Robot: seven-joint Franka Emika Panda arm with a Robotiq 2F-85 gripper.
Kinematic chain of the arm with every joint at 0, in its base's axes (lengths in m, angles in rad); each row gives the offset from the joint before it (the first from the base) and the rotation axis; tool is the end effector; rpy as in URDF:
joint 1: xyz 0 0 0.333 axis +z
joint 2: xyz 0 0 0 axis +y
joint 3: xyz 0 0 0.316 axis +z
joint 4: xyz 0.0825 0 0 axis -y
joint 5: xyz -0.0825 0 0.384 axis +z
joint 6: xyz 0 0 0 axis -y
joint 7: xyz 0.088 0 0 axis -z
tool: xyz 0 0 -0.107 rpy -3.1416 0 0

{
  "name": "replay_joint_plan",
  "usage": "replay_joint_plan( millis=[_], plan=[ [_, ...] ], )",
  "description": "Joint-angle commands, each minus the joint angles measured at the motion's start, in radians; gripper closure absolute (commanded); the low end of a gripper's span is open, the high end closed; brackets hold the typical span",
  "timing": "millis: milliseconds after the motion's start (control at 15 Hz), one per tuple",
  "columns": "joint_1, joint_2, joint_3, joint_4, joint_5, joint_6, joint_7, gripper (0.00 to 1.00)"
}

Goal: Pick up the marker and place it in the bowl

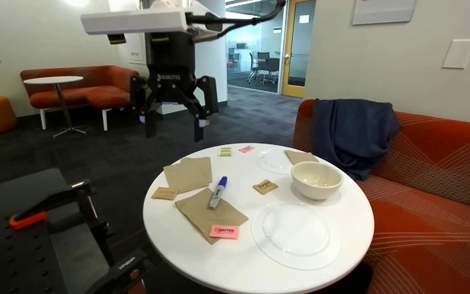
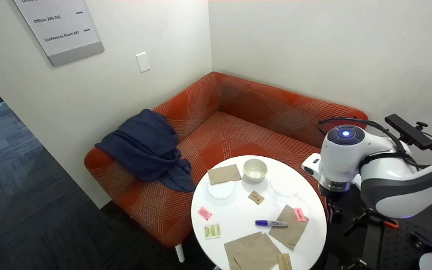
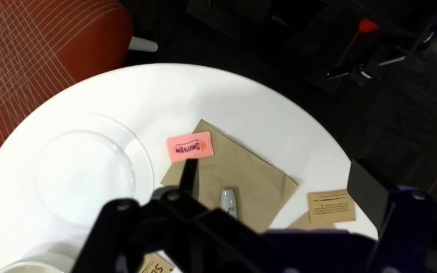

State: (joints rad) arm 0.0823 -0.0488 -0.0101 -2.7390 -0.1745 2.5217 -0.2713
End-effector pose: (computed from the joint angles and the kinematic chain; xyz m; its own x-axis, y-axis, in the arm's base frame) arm 0.3763 0.0289 0.2228 0.8660 0.4638 -0.1869 0.4764 -0.8789 0.0261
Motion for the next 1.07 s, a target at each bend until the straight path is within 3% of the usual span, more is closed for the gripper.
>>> replay_joint_plan(
  millis=[0,267,400,1000],
  plan=[
    [-0.016,0.017,0.017,0.010,0.000,-0.002,-0.001,0.00],
    [-0.017,0.034,0.017,0.024,-0.001,-0.002,-0.001,0.00],
    [-0.016,0.052,0.016,0.019,0.027,0.074,-0.023,0.00],
    [-0.038,0.328,0.044,0.152,0.040,0.280,-0.035,0.00]
  ],
)
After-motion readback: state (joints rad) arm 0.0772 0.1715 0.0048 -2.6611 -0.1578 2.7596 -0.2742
